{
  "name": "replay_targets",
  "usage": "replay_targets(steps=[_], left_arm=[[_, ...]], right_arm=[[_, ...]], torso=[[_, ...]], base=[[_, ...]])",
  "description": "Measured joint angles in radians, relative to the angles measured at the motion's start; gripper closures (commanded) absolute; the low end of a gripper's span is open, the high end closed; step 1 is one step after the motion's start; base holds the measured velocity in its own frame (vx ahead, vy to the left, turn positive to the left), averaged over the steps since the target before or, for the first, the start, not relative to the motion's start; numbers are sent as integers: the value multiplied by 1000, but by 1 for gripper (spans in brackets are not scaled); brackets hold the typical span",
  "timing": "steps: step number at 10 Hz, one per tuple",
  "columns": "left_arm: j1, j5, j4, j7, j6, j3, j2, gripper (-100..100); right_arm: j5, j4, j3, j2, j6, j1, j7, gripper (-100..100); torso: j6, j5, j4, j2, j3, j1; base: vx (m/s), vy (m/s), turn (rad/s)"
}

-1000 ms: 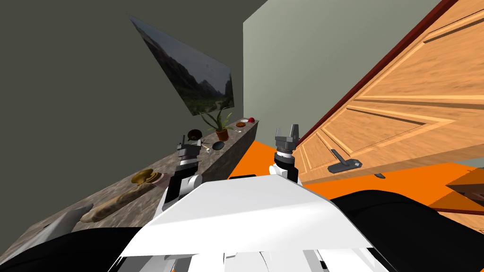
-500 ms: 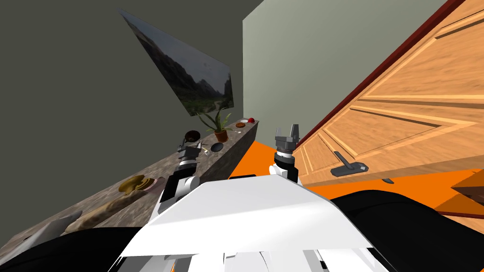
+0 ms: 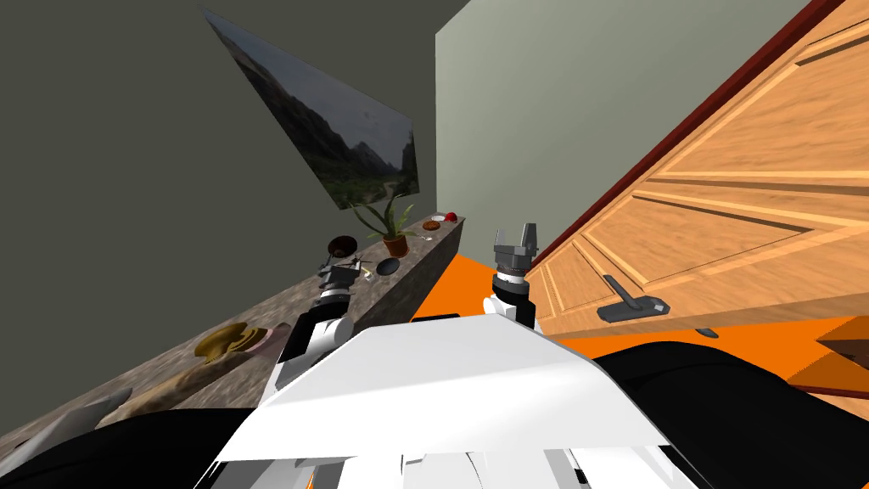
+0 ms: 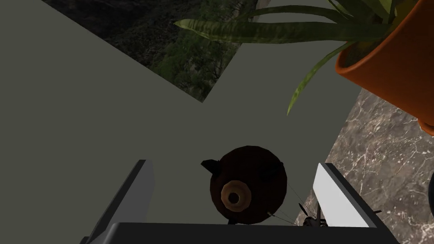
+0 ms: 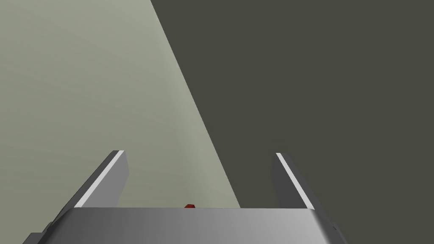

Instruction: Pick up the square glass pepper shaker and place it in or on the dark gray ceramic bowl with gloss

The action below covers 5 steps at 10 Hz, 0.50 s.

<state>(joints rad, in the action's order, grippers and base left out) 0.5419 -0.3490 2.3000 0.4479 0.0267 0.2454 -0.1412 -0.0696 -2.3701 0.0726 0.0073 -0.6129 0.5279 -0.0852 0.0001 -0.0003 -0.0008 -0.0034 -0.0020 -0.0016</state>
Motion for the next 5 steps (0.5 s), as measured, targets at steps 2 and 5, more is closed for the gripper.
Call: replay_targets(steps=[2, 5], left_arm=[[11, -26, -7, 31, 43, 16, -3, -100], [16, -61, -15, 75, 115, 41, 7, -100]], right_arm=[[0, 0, 0, 0, 0, 0, 0, 0], [0, 0, 0, 0, 0, 0, 0, 0]], torso=[[0, 0, 0, 1, 0, 1], [0, 0, 0, 1, 1, 1]], base=[[30, -9, 5], [29, -8, 6]])
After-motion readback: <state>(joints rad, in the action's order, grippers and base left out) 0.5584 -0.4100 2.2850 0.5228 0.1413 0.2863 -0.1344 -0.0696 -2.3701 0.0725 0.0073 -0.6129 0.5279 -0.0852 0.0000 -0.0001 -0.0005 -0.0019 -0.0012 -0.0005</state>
